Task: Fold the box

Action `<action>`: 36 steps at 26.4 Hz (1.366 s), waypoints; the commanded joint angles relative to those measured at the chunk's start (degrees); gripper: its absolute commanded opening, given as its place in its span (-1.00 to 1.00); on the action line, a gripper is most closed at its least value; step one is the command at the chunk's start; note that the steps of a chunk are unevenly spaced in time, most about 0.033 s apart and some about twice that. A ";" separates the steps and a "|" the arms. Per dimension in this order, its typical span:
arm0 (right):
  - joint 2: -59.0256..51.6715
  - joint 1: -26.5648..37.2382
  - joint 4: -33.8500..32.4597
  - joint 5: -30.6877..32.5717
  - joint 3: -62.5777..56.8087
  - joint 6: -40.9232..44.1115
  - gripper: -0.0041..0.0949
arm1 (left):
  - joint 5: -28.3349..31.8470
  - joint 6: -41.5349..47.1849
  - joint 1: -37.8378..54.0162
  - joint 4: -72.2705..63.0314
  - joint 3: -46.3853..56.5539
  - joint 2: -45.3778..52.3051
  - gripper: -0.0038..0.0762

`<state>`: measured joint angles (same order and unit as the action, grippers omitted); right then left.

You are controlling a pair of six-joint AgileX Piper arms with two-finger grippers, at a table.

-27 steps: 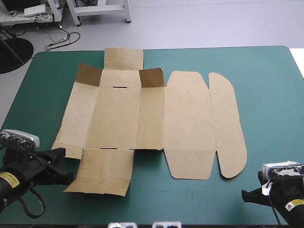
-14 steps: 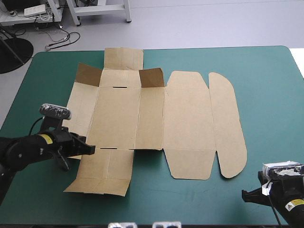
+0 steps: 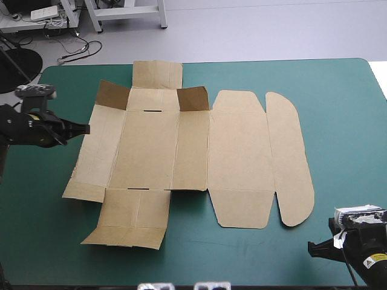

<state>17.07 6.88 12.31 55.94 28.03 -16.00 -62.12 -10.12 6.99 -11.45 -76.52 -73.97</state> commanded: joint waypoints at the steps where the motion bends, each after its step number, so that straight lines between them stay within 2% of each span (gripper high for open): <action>1: 0.87 -0.20 0.45 -3.51 2.02 -0.25 -0.96 | -1.05 -5.81 9.28 -9.41 -2.06 0.32 -0.91; 3: 0.87 -0.20 0.45 -3.51 2.02 -0.25 -0.96 | -5.71 -10.40 20.06 -19.21 -2.06 -1.97 -0.91; 6: 0.87 -0.20 0.45 -4.14 2.02 -0.25 -0.96 | -8.89 -13.91 25.51 -22.08 -2.06 -5.44 -0.91; 21: 0.87 -0.20 0.37 -5.02 2.02 -0.25 -0.96 | -10.08 -14.83 25.61 -21.14 -2.06 -19.82 -0.89; 26: 0.87 -0.20 0.37 -4.75 2.02 -0.25 -0.96 | -10.08 -16.18 25.61 -21.40 -2.06 -21.55 -0.61; 33: 0.87 -0.20 0.37 -4.75 2.02 -0.25 -0.96 | -10.56 -22.41 25.61 -27.43 -2.06 -21.97 0.18; 36: 0.87 -0.20 0.37 -4.75 2.02 -0.25 -0.96 | -11.10 -22.41 25.23 -27.59 -2.06 -22.51 0.27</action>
<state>17.07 6.88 12.31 54.44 28.11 -16.00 -69.75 -32.06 32.58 -35.59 -76.94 -98.41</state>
